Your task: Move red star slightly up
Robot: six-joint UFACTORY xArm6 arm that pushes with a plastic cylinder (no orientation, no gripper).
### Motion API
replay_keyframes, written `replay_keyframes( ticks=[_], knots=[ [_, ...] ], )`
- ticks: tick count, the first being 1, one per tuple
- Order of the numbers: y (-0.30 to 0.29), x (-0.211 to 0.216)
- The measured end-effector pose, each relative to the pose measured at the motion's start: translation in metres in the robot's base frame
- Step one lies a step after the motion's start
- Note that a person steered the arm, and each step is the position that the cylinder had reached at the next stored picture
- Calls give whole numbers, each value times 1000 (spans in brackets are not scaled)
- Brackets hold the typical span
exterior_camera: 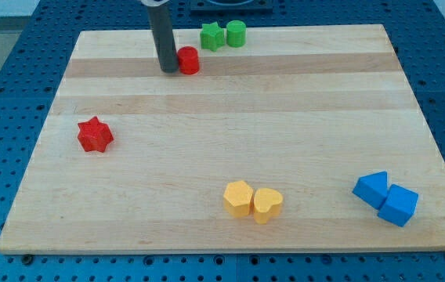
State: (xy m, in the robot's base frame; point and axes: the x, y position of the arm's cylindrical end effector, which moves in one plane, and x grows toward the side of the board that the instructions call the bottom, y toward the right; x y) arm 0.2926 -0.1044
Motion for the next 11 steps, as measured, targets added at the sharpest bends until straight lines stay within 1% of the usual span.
replay_keyframes(
  ticks=[2, 3, 4, 5, 6, 7, 8, 9, 10, 11],
  knots=[
    [66, -9],
    [86, -19],
    [89, -22],
    [90, -11],
    [93, 53],
    [75, 134],
    [40, 197],
    [-24, 246],
    [-111, 247],
    [-131, 217]
  ],
)
